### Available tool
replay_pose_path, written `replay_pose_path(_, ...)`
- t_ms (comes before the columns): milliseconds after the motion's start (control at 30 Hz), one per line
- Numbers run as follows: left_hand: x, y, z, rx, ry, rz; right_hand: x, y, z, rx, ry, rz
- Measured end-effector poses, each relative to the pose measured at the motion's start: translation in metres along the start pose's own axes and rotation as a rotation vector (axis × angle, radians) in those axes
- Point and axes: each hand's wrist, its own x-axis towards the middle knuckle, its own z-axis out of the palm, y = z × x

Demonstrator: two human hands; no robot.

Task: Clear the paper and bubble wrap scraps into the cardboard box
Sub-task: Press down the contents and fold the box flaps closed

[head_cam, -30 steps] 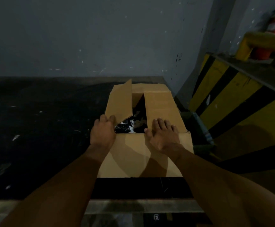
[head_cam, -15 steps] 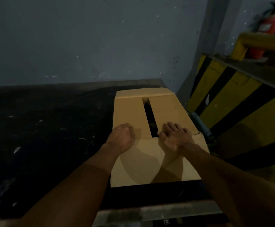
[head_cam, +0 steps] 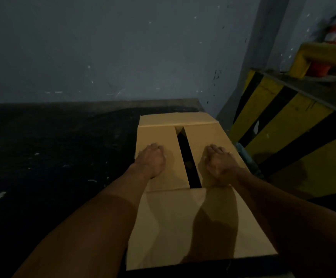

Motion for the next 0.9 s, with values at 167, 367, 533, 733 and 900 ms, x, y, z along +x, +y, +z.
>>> replay_pose_path(167, 0.050, -0.010, -0.004, -0.006, 0.070, -0.182, 0.061, 0.013, -0.005, -0.013, 0.095, 0.067)
replay_pose_path(367, 0.107, -0.004, -0.014, -0.147, 0.141, -0.560, 0.126, 0.025, -0.021, 0.147, 0.196, 0.185)
replay_pose_path(533, 0.141, -0.009, -0.022, -0.337, 0.192, -0.784, 0.168, 0.019, -0.031, 0.485, 0.291, 0.543)
replay_pose_path(733, 0.152, -0.018, -0.027, -0.554, 0.145, -0.940, 0.180, 0.020, -0.029, 0.548, 0.242, 0.649)
replay_pose_path(900, 0.159, -0.030, -0.025, -0.802, 0.185, -0.945, 0.197, 0.038, -0.026, 0.903, 0.185, 0.611)
